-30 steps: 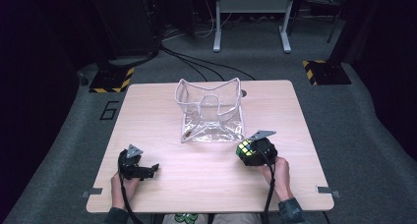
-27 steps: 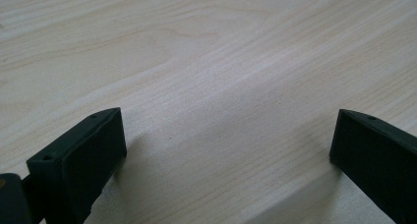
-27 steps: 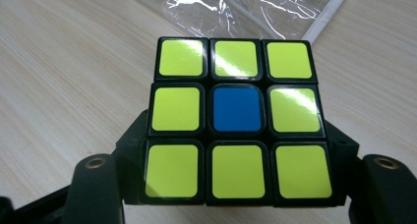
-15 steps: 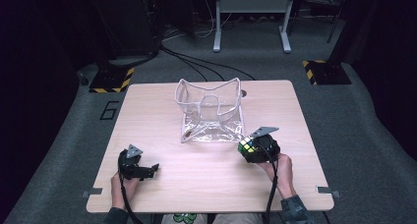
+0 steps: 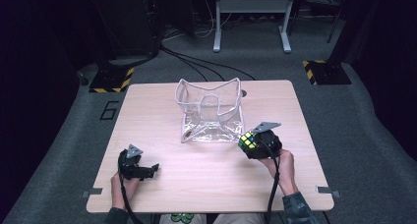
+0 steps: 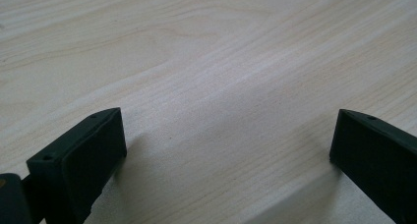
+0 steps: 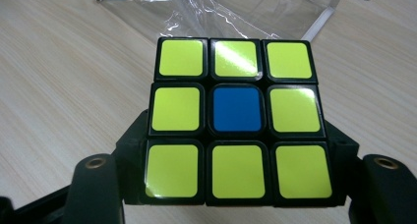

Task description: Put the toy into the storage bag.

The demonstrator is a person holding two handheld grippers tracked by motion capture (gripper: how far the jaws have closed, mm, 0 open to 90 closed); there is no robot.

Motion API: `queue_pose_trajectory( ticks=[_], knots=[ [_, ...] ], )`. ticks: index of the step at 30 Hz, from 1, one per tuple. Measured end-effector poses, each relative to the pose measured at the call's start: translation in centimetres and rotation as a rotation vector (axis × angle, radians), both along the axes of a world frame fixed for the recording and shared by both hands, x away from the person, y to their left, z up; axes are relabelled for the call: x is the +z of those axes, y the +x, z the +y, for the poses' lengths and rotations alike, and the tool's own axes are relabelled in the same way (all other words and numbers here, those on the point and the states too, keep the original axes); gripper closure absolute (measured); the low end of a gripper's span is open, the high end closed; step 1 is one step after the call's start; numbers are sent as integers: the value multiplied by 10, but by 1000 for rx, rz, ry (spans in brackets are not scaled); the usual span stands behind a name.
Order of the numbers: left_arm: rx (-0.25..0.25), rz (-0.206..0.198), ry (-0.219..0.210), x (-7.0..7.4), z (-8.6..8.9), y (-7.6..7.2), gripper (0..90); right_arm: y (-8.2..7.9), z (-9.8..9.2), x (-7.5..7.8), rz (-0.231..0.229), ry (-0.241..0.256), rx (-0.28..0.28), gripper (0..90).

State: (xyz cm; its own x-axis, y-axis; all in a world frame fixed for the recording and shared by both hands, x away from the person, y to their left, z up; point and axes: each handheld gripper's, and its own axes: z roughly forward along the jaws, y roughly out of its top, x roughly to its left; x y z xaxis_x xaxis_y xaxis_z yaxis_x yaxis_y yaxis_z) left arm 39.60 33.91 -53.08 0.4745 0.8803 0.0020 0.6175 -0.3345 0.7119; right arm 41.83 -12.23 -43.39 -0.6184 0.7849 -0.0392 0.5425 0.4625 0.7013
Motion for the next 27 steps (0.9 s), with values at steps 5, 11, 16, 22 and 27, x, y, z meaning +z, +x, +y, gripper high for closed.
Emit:
queue_pose_trajectory(
  ticks=[5,11,16,22,27],
  knots=[
    [0,0,0,0,0,0,3,2,1,6,-3,0,4,331],
    [0,0,0,0,0,0,3,4,0,14,-20,-3,5,331],
    [0,0,0,0,0,0,3,6,1,22,-34,-5,7,331],
    [0,0,0,0,0,0,3,9,2,29,-43,-10,14,331],
    [1,-1,-1,0,0,0,3,11,4,35,-61,-7,21,331]
  ],
)
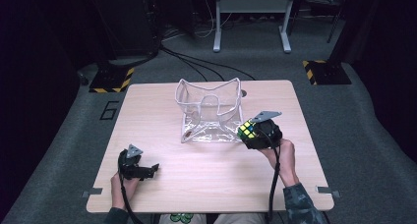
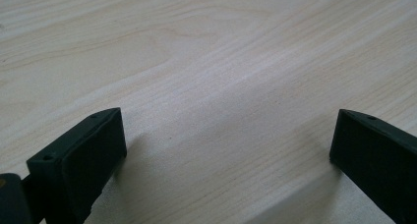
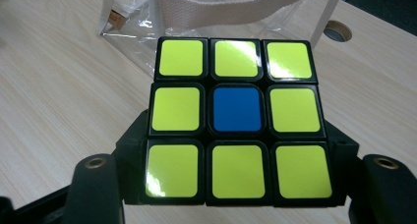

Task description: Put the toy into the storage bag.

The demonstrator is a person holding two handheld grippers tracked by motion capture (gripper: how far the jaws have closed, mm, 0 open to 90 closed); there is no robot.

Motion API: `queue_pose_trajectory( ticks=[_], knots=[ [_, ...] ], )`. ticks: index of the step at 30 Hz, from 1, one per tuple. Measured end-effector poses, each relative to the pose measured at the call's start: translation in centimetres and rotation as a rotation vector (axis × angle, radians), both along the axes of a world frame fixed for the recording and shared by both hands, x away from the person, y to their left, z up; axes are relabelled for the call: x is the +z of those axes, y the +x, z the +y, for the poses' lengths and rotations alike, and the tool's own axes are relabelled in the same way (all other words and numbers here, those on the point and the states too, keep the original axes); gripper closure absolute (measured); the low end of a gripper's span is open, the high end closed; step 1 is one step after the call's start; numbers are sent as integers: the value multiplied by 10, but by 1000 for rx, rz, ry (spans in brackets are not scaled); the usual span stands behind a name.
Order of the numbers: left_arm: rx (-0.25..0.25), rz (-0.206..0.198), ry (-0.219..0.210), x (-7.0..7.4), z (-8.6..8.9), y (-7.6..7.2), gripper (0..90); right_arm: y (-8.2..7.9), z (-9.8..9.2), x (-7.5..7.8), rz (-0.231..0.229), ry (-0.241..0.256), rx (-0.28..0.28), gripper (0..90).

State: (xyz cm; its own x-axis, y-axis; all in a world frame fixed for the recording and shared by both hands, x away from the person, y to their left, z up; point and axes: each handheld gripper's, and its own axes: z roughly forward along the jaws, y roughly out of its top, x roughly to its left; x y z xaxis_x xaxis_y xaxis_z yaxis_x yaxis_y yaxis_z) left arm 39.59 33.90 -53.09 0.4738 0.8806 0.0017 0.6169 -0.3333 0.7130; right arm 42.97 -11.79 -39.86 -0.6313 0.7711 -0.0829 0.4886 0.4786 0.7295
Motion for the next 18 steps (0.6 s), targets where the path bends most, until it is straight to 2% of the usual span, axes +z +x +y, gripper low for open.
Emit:
queue_pose_trajectory(
  ticks=[5,6,9,11,12,14,15,16,18],
  knots=[
    [1,-3,0,0,0,0,4,3,1,7,-12,-15,15,331],
    [-1,0,1,0,0,0,3,2,2,8,-3,0,0,331],
    [-1,0,1,0,0,0,4,4,2,11,-14,-12,17,331],
    [1,-3,0,0,0,0,3,5,5,13,-9,-1,2,331],
    [1,-3,0,0,0,0,4,6,5,14,-21,-6,13,331],
    [2,-3,0,0,0,0,3,7,7,17,-13,-1,8,331],
    [1,-3,0,0,0,0,3,8,6,19,-19,-16,21,331],
    [1,-3,0,0,0,0,4,8,8,20,-17,-5,8,331],
    [1,-3,0,0,0,0,3,10,9,23,-26,-21,25,331]
  ],
)
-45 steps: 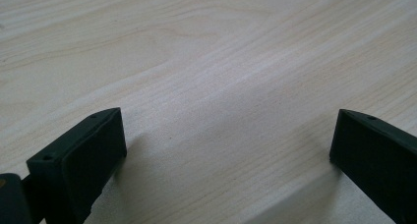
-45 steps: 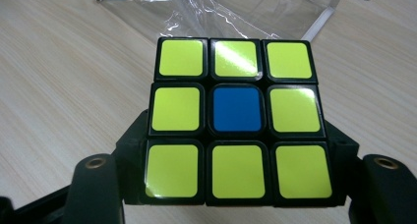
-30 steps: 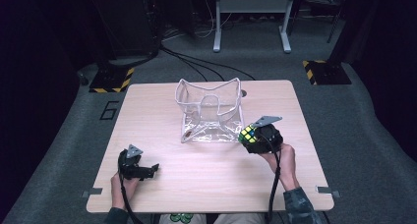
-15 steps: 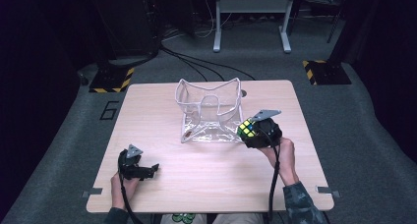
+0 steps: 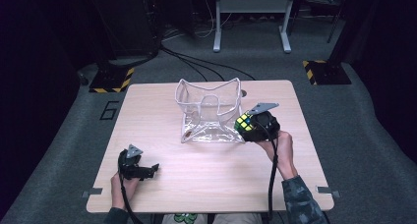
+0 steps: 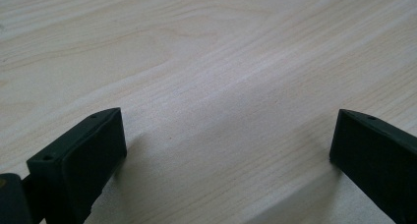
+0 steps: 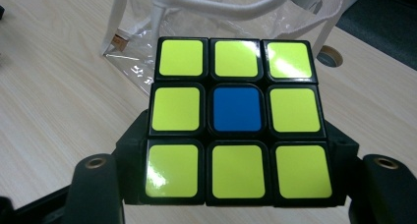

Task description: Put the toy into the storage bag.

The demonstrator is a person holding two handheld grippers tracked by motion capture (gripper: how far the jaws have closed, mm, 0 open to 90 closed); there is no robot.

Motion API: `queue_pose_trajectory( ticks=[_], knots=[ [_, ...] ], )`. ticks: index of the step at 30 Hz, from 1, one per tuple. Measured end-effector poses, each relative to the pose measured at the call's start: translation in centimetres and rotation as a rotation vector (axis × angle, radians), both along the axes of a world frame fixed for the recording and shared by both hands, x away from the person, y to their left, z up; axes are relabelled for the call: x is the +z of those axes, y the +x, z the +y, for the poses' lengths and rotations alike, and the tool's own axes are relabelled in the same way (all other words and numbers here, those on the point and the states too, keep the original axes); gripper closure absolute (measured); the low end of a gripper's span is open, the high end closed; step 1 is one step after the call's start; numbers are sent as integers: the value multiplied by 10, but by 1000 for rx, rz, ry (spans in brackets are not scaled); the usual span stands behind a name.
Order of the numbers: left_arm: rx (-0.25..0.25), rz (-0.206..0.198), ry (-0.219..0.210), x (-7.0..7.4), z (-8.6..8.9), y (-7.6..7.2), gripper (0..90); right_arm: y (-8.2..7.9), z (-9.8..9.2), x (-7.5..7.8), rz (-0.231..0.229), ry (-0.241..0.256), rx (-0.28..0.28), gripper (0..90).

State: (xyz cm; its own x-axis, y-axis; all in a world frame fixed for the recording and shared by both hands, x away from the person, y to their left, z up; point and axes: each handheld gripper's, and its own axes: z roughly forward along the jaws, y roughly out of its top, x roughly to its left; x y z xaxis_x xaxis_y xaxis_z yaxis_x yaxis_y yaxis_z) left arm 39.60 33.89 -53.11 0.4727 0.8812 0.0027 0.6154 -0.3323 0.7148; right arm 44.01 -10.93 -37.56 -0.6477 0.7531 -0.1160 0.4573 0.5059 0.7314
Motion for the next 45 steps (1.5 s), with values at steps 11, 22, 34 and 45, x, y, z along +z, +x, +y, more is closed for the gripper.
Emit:
queue_pose_trajectory(
  ticks=[11,22,34,45],
  knots=[
    [1,4,-1,0,0,0,4,8,7,19,-17,-11,7,331],
    [0,3,-1,0,0,0,4,16,16,41,-47,-19,20,331],
    [0,3,-1,0,0,0,4,26,25,58,-63,-11,34,331],
    [0,3,-1,0,0,0,4,37,30,69,-62,-1,38,331]
  ],
)
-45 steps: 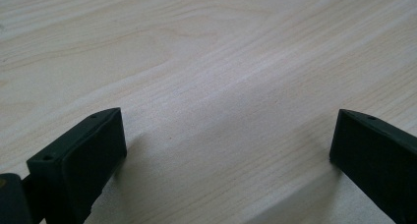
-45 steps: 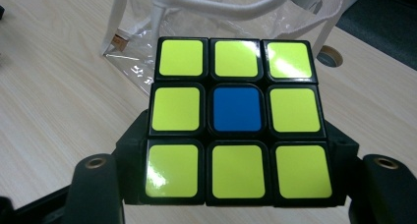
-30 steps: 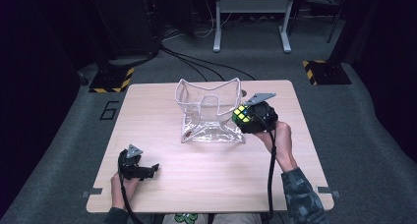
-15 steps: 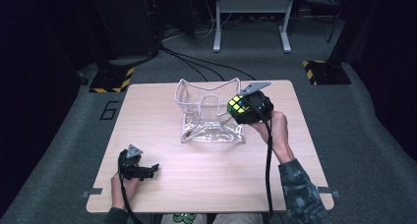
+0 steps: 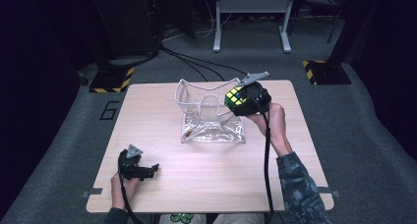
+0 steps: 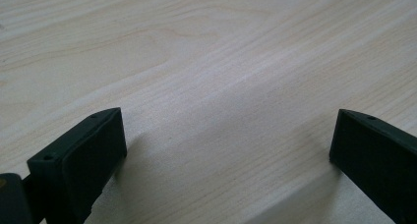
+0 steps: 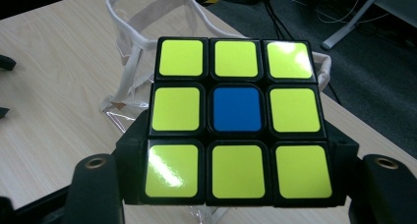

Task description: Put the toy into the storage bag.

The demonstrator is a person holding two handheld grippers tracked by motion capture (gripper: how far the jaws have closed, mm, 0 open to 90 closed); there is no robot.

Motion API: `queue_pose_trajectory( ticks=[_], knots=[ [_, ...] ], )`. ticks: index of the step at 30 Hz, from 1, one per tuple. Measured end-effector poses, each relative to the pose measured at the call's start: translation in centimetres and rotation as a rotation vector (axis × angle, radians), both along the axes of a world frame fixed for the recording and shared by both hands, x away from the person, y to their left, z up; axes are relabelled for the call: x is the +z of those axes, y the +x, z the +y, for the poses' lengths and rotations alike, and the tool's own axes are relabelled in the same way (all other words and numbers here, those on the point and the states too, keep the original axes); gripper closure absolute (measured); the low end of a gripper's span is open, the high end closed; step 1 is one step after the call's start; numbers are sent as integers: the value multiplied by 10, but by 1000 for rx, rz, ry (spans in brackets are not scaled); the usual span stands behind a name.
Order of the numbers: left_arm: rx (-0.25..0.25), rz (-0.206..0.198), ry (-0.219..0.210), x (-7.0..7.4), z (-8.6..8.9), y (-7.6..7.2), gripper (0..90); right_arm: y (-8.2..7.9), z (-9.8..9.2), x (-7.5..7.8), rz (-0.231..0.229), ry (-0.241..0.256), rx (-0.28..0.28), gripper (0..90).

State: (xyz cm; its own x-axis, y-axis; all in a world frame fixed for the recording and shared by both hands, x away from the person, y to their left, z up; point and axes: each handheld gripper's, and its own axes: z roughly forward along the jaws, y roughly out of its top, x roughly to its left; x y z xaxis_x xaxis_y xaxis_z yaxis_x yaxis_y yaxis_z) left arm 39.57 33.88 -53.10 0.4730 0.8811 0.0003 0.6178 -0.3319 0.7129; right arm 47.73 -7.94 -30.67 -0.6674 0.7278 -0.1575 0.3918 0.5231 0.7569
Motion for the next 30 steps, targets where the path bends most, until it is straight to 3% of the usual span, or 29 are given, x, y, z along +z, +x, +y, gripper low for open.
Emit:
queue_pose_trajectory(
  ticks=[21,30],
  knots=[
    [0,0,0,0,0,0,4,33,19,5,16,17,10,331],
    [5,2,-7,0,-1,0,4,44,31,1,48,8,10,331]
  ],
)
